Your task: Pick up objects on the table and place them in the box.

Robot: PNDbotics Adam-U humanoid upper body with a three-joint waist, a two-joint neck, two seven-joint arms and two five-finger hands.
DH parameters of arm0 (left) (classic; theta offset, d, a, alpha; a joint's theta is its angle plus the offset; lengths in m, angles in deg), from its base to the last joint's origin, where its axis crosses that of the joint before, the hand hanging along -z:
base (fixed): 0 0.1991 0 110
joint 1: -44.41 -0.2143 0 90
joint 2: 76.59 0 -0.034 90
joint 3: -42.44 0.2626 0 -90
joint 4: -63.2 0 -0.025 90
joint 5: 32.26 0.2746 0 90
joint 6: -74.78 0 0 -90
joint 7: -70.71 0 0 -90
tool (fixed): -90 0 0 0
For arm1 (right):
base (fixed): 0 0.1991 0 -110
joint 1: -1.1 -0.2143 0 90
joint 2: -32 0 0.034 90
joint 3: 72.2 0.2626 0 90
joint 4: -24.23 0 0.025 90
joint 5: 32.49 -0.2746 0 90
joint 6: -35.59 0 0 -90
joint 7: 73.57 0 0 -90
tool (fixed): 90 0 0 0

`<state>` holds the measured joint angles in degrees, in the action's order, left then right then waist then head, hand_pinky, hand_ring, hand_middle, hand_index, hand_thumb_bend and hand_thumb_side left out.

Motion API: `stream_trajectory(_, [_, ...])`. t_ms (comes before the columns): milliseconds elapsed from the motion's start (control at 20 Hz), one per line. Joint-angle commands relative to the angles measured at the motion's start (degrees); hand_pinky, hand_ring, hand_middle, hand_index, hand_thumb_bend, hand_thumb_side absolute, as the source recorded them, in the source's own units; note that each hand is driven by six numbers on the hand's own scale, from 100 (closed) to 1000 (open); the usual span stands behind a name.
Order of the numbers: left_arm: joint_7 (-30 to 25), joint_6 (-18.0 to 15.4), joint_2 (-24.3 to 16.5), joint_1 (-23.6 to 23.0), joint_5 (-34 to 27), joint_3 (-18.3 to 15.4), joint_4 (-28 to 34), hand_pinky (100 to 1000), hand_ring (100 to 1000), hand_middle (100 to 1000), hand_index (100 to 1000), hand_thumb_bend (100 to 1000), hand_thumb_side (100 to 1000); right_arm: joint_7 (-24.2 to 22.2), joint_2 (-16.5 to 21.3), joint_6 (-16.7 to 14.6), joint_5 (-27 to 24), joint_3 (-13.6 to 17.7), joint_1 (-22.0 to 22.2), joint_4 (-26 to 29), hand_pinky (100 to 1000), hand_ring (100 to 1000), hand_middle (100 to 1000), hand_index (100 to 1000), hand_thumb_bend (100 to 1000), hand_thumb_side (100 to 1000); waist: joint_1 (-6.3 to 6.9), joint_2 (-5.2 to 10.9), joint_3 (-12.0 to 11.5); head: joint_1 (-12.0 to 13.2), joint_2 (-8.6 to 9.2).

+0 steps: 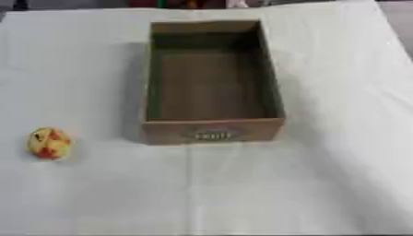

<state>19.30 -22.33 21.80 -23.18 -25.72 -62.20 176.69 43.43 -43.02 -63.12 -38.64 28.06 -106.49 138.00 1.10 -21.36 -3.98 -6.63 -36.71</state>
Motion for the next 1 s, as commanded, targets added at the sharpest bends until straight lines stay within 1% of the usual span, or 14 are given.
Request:
stream_trajectory(50, [0.2, 0.07, -0.9, 0.33, 0.26, -0.46, 1.11, 359, 382, 440, 642, 100, 857, 0.06, 0.92, 0.23, 0.02, 0.62, -0.31, 0.82, 588, 521, 646, 808, 100, 777, -0.02, 1.36, -0.06, 0.2, 0.69])
stream_trajectory(300, [0.13, 0.04, -0.96, 0.39, 0.27, -0.4, 1.11, 359, 382, 440, 642, 100, 857, -0.08, 1.01, 0.3, 0.01, 0.56, -0.33, 0.82, 588, 521, 646, 808, 100, 778, -0.05, 1.46, -0.14, 0.15, 0.72])
stream_trajectory(600, [-0.05, 0.44, -1.43, 0.42, 1.14, -0.36, 1.11, 361, 382, 442, 650, 100, 851, -0.3, 1.09, 0.51, 0.07, 0.45, -0.32, 0.82, 588, 522, 646, 808, 100, 778, -0.06, 1.62, -0.28, -0.01, -0.45])
stream_trajectory(700, [-0.13, 1.08, -2.6, 0.54, 3.94, -0.34, 1.11, 364, 385, 447, 658, 100, 845, -0.39, 1.13, 0.56, 0.05, 0.38, -0.32, 0.82, 588, 521, 646, 808, 100, 778, -0.02, 1.72, -0.28, -0.07, -0.64])
stream_trajectory(800, [-0.64, 1.98, -4.89, 0.98, 8.88, 0.02, 1.11, 369, 393, 457, 668, 100, 823, -0.49, 1.21, 0.58, 0.01, 0.3, -0.33, 0.82, 588, 521, 646, 808, 100, 778, 0.05, 1.88, -0.23, -0.06, -0.68])
stream_trajectory(900, [-1.8, 3.38, -7.66, 1.86, 14.9, 0.81, 1.11, 412, 426, 479, 684, 100, 784, -0.57, 1.3, 0.6, -0.06, 0.22, -0.34, 0.82, 588, 521, 646, 808, 100, 778, 0.15, 2.06, -0.12, 0.0, -0.66])
stream_trajectory(1000, [-4.31, 5.16, -10.88, 2.78, 19.66, 2.28, 1.11, 467, 458, 503, 713, 148, 774, -0.69, 1.41, 0.62, -0.11, 0.12, -0.34, 0.82, 588, 521, 646, 808, 100, 778, 0.27, 2.23, 0.0, -0.03, -0.72])
